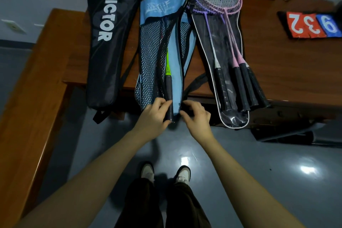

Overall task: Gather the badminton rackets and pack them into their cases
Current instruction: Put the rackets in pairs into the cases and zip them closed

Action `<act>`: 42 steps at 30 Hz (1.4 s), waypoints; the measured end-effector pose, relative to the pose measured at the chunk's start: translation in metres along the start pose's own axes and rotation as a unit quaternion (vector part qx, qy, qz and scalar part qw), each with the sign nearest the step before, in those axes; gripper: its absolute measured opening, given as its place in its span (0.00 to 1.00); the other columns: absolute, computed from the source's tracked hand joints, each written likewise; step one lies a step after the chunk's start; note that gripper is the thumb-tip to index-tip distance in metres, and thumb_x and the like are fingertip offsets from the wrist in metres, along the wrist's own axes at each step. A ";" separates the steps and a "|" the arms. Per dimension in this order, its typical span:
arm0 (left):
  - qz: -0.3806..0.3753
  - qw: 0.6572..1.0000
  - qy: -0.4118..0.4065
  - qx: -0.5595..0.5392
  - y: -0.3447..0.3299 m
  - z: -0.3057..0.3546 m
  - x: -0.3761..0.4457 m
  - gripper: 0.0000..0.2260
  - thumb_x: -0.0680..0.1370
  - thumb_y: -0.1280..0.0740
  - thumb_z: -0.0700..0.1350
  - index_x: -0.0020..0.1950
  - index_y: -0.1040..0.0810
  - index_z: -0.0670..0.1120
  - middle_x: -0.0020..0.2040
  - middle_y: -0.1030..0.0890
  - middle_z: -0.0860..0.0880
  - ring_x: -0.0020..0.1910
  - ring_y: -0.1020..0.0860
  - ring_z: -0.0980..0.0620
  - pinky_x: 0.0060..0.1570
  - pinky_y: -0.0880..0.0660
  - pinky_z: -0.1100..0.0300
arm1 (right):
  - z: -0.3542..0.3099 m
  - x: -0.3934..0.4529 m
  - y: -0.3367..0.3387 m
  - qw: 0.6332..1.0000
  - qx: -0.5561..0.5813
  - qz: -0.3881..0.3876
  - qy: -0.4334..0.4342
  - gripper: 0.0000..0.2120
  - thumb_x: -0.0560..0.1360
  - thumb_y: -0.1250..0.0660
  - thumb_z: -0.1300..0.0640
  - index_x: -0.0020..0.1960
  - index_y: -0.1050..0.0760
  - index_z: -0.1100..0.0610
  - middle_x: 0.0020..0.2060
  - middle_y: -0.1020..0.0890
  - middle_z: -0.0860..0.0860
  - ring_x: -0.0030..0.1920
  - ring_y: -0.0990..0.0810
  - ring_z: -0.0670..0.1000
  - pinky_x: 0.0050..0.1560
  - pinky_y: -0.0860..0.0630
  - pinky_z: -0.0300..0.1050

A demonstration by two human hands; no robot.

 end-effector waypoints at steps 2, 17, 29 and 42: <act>-0.011 1.000 0.002 -0.002 -0.003 -0.004 0.002 0.31 0.62 0.22 0.42 0.62 0.27 0.37 0.52 0.25 0.39 0.45 0.22 0.41 0.45 0.23 0.50 | 0.002 0.007 -0.006 1.000 0.011 -0.005 -0.029 0.14 0.76 0.36 0.54 0.62 0.27 0.51 0.58 0.23 0.47 0.59 0.28 0.49 0.50 0.47 0.39; 0.118 0.991 0.011 -0.055 0.020 -0.010 -0.013 0.11 0.74 0.34 0.49 0.54 0.27 0.46 0.50 0.21 0.44 0.44 0.20 0.45 0.41 0.22 0.54 | -0.018 0.008 -0.012 0.970 0.220 0.048 -0.087 0.13 0.71 0.33 0.58 0.51 0.25 0.42 0.35 0.25 0.37 0.44 0.23 0.48 0.59 0.33 0.62; 0.075 0.983 0.133 -0.098 0.033 -0.022 -0.001 0.25 0.70 0.27 0.44 0.65 0.28 0.49 0.58 0.22 0.48 0.54 0.22 0.48 0.50 0.23 0.52 | -0.049 0.012 0.006 0.971 0.233 0.041 -0.047 0.11 0.72 0.33 0.62 0.49 0.27 0.48 0.32 0.26 0.36 0.38 0.25 0.43 0.57 0.33 0.69; -0.041 0.999 0.031 -0.011 0.030 -0.023 0.015 0.19 0.79 0.39 0.49 0.69 0.31 0.46 0.69 0.31 0.47 0.68 0.35 0.47 0.67 0.42 0.54 | -0.038 0.001 0.007 0.994 0.059 0.053 -0.082 0.14 0.76 0.36 0.56 0.61 0.27 0.52 0.52 0.21 0.48 0.53 0.23 0.51 0.60 0.30 0.58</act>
Point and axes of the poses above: each hand's wrist, its own x-axis towards the middle knuckle, its own y-axis out of the back of the hand, z = x × y, the point moved 6 cm from there along x, towards the middle knuckle
